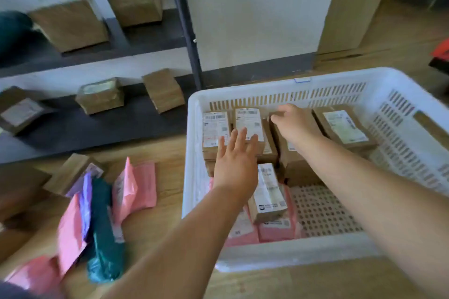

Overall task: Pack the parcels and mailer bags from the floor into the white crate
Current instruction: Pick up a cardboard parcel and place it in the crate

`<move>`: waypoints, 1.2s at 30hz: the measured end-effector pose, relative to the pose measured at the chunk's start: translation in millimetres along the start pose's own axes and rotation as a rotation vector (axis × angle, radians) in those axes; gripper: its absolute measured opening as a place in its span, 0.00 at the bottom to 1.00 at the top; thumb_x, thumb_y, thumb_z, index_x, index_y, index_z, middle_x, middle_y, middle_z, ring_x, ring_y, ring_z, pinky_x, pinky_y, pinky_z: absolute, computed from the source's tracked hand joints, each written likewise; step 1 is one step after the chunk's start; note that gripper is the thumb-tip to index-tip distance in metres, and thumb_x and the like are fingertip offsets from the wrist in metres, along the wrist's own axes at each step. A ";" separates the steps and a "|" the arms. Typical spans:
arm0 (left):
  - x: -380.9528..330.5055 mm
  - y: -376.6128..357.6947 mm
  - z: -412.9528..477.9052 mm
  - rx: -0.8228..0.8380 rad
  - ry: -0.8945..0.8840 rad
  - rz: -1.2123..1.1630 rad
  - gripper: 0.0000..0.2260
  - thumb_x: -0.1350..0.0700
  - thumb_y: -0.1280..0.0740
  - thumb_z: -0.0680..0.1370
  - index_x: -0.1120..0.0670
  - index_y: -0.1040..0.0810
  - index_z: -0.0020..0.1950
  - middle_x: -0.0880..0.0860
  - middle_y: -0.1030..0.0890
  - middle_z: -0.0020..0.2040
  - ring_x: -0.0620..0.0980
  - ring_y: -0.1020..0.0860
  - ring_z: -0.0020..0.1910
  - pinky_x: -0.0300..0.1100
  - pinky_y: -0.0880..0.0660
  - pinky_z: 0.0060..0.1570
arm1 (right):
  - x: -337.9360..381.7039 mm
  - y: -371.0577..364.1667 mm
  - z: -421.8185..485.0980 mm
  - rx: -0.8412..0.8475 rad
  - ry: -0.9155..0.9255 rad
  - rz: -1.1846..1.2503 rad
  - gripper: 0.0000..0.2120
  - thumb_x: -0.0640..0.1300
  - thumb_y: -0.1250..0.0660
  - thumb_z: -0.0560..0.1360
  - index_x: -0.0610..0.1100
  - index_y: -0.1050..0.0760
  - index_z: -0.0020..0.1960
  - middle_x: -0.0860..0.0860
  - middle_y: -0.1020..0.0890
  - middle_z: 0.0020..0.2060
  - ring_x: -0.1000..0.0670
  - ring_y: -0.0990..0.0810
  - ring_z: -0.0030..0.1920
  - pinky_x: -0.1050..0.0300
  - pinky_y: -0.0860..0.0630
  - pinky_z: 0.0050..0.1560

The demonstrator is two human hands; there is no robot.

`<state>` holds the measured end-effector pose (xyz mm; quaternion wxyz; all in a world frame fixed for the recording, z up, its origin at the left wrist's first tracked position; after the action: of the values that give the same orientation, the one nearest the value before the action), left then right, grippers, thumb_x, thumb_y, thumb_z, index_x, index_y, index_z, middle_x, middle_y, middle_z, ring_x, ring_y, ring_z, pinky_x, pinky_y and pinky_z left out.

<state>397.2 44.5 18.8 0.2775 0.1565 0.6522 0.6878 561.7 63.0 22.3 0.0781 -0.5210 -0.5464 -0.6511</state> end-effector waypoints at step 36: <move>620.9 150.2 -292.2 -0.169 1.079 -0.087 0.22 0.56 0.42 0.81 0.52 0.38 0.75 0.55 0.34 0.72 0.58 0.35 0.70 0.54 0.32 0.65 | 318.1 -462.3 -281.8 0.731 0.299 0.015 0.15 0.50 0.37 0.75 0.53 0.27 0.61 0.48 0.16 0.50 0.52 0.18 0.45 0.60 0.22 0.48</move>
<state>-292.9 172.3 46.2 -0.0566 -0.2681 0.6505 0.7084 -57.2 168.9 13.5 0.3420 -0.3620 -0.7210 -0.4818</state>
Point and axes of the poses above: each hand's wrist, its own z-axis towards the middle knuckle, its own y-axis out of the back of the hand, x = y × z, the point moved 10 cm from there along z, towards the middle knuckle
